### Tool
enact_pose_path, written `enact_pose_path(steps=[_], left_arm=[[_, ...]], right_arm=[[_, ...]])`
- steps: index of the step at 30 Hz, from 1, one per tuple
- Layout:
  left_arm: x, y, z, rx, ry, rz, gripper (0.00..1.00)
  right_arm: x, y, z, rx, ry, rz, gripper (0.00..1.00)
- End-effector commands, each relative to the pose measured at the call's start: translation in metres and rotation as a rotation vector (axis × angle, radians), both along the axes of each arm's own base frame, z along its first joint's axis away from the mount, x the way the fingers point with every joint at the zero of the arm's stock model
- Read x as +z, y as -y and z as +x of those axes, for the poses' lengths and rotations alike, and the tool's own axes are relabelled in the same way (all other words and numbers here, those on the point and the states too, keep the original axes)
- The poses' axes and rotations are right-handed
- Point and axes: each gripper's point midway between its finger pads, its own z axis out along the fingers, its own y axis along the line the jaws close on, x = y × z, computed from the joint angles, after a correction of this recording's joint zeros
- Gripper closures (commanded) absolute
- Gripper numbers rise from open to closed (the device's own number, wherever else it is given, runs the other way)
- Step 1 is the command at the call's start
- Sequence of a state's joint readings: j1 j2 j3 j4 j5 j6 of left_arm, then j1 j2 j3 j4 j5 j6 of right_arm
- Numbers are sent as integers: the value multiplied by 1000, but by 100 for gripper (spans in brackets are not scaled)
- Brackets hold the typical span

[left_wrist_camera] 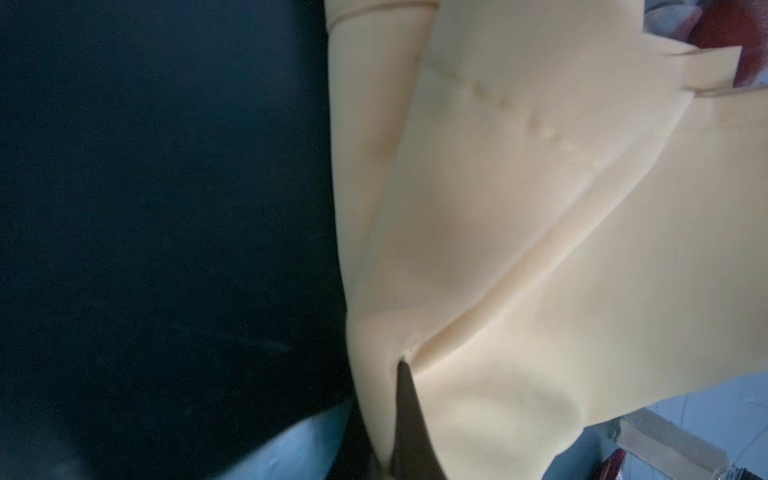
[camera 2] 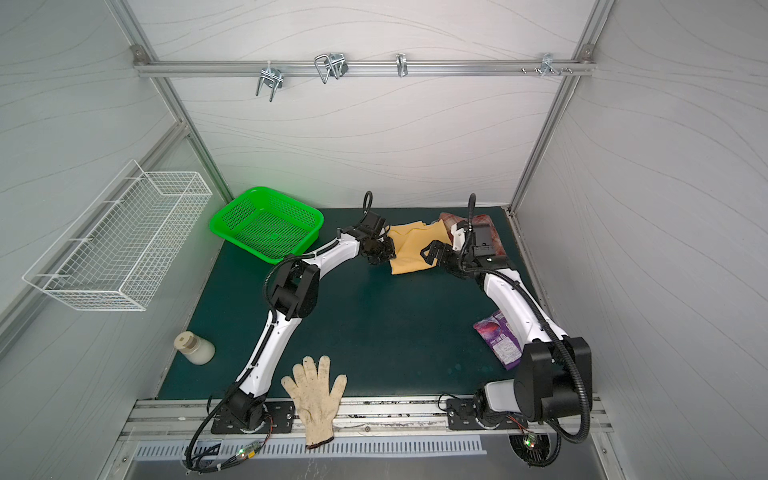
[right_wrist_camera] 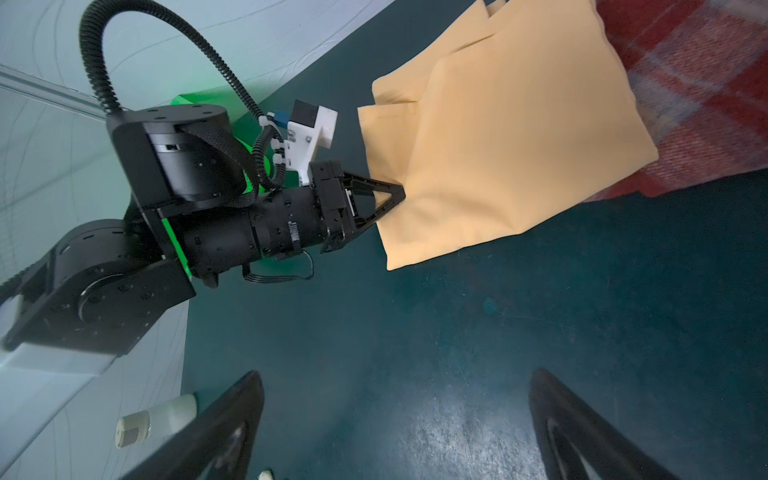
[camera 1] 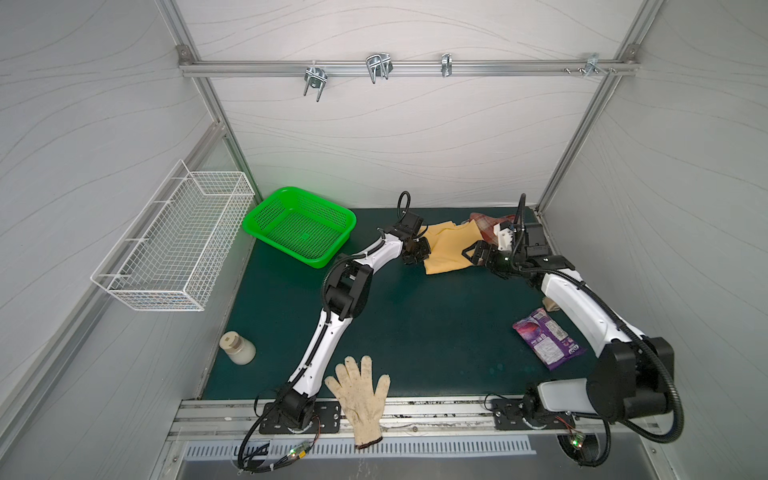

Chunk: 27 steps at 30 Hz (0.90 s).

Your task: Fold and stack the skirts

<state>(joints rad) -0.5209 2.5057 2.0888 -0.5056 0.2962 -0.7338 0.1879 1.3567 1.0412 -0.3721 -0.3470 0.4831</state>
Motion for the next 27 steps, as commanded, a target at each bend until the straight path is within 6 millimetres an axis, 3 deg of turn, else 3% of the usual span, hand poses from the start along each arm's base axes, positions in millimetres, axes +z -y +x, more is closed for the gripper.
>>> enact_pose_path(steps=[1,3,7,13,18,27], left_arm=[[20,-37,-14,47,-19,69,100],[26,-58,-20,75,-33,64,100],[11,-92,-48,82,-126,81,100],[-3,-123,-89,73,-154,157,100],[-20,-132,-108,70,-186,175,100],[-31,-138,-116,79,-191,186,100]], right_arm=[[1,-3,1,13,20,21,1],[-9,-5,2,13,-3,36,1],[-35,-14,2,38,-61,50,1],[-87,-26,1,44,-169,36,1],[-126,-49,7,80,-243,18,1],[-154,-61,31,86,-275,7,1]])
